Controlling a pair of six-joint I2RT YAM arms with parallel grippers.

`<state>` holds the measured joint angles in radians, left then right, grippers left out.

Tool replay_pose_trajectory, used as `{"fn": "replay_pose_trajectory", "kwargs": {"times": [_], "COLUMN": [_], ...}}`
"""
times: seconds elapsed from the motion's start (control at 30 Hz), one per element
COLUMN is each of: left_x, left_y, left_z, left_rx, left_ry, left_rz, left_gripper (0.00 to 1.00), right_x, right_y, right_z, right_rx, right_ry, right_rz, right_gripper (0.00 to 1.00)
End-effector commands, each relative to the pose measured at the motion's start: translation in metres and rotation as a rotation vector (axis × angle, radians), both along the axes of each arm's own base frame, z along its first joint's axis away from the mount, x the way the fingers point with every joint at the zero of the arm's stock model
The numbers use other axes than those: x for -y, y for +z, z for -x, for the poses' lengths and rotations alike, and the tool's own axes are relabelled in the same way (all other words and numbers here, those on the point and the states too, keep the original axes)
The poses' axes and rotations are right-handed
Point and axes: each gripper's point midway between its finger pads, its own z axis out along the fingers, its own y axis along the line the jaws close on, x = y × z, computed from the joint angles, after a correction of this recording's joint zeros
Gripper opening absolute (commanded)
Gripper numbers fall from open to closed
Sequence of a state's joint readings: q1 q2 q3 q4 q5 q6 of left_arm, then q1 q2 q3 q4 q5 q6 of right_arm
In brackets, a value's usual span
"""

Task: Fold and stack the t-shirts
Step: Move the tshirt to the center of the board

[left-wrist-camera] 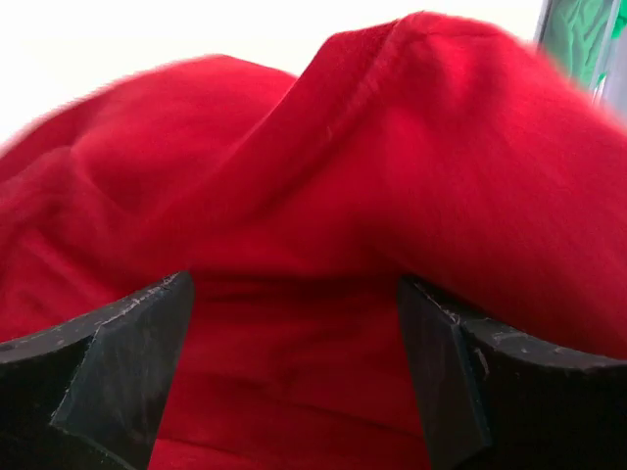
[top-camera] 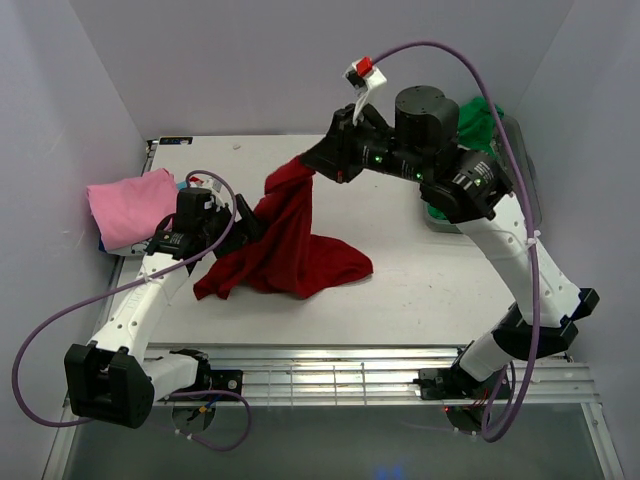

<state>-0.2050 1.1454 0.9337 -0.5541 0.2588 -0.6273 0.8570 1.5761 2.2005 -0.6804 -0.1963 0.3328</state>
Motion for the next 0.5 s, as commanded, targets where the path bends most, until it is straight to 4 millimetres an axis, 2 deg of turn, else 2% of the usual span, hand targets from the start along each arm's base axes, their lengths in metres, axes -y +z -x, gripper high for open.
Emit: {"fn": "replay_pose_trajectory", "kwargs": {"times": [0.0, 0.1, 0.13, 0.17, 0.2, 0.23, 0.27, 0.33, 0.37, 0.47], "left_x": [0.000, -0.005, -0.006, -0.007, -0.008, -0.008, -0.009, -0.010, -0.010, -0.014], "left_y": [0.016, 0.009, 0.006, 0.004, 0.002, -0.001, 0.000, 0.002, 0.003, 0.008], "left_z": [-0.006, -0.008, -0.008, -0.009, -0.010, -0.010, -0.011, -0.012, -0.011, -0.011], "left_rx": [0.049, 0.035, 0.025, 0.022, 0.016, 0.005, 0.005, 0.010, 0.016, 0.034], "left_ry": [0.020, 0.054, 0.061, 0.065, 0.074, 0.076, 0.081, 0.082, 0.082, 0.089], "left_rz": [0.016, -0.002, -0.008, -0.011, -0.017, -0.022, -0.022, -0.024, -0.026, -0.045], "left_gripper": [0.95, 0.95, 0.95, 0.95, 0.95, 0.94, 0.94, 0.94, 0.94, 0.94], "right_x": [0.014, 0.044, 0.054, 0.074, 0.087, 0.099, 0.121, 0.149, 0.170, 0.199], "right_y": [-0.061, -0.094, -0.099, -0.097, -0.106, -0.105, -0.098, -0.097, -0.092, -0.105], "right_z": [-0.030, -0.044, -0.046, -0.052, -0.053, -0.053, -0.055, -0.050, -0.050, -0.042], "right_rx": [-0.087, -0.126, -0.144, -0.135, -0.156, -0.168, -0.151, -0.160, -0.160, -0.184], "right_ry": [-0.157, -0.332, -0.386, -0.494, -0.550, -0.608, -0.707, -0.809, -0.907, -1.006], "right_rz": [0.142, 0.235, 0.244, 0.252, 0.285, 0.279, 0.273, 0.306, 0.297, 0.375], "right_gripper": [0.11, 0.08, 0.08, 0.08, 0.08, 0.08, 0.08, 0.08, 0.08, 0.09]}}
